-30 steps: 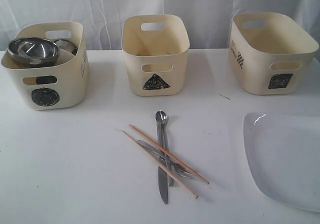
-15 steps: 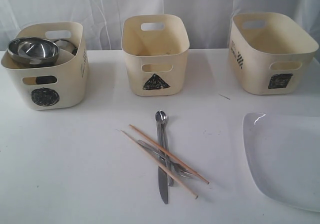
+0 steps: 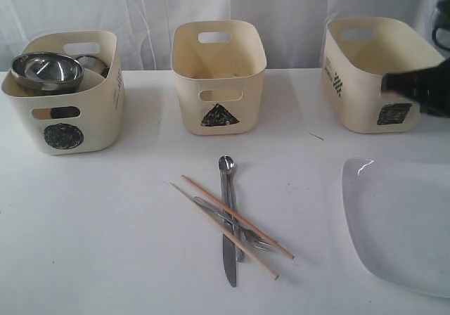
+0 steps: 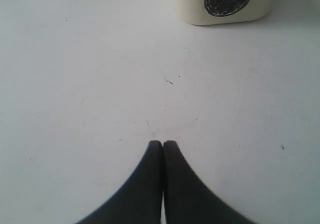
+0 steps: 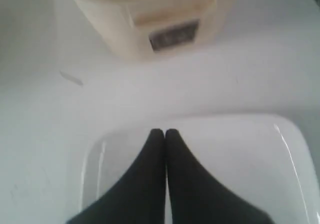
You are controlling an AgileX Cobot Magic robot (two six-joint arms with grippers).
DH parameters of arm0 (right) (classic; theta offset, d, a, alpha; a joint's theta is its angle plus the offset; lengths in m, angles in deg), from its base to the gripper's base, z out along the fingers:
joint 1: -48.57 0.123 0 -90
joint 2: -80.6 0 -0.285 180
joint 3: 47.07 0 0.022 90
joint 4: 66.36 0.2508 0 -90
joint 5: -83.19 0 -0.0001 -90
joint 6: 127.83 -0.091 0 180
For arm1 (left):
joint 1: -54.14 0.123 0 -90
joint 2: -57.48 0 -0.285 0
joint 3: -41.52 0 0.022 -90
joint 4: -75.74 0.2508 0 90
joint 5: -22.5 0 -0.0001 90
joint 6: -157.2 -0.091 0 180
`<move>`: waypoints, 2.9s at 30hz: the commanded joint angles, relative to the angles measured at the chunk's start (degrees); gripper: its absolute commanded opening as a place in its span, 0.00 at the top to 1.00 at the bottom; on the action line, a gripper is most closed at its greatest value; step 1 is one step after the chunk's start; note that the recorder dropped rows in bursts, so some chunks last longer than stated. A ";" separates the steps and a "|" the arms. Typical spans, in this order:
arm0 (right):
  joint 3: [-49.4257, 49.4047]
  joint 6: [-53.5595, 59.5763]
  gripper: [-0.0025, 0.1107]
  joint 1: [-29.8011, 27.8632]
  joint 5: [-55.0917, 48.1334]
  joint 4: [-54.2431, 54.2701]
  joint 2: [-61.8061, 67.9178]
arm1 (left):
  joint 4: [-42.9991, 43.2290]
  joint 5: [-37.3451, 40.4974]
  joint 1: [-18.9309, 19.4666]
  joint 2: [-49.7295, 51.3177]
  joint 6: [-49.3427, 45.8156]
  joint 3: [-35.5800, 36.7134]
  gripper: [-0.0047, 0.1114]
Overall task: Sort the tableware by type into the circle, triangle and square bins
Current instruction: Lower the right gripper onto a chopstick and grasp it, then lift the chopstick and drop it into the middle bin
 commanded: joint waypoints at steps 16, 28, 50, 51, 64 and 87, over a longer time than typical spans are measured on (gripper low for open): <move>12.55 46.96 0.96 34.61 -26.49 27.10 17.70 | -0.39 -0.17 0.11 -0.30 -0.05 0.24 0.96; 14.89 39.04 0.46 34.77 -17.22 16.23 19.41 | -0.39 -0.17 0.11 -0.30 -0.05 0.24 0.96; 28.24 37.61 0.59 34.77 -31.16 15.07 34.62 | -0.39 -0.17 0.11 -0.30 -0.05 0.24 0.96; 28.24 37.61 0.59 34.77 -31.02 15.07 34.95 | -0.39 -0.17 0.11 -0.30 -0.05 0.24 0.96; 28.24 43.55 0.81 34.77 -30.84 15.32 36.68 | -0.39 -0.17 0.11 -0.30 -0.05 0.24 0.96; 36.02 42.94 0.98 34.77 -29.01 23.27 24.59 | -0.39 -0.17 0.11 -0.30 -0.05 0.24 0.96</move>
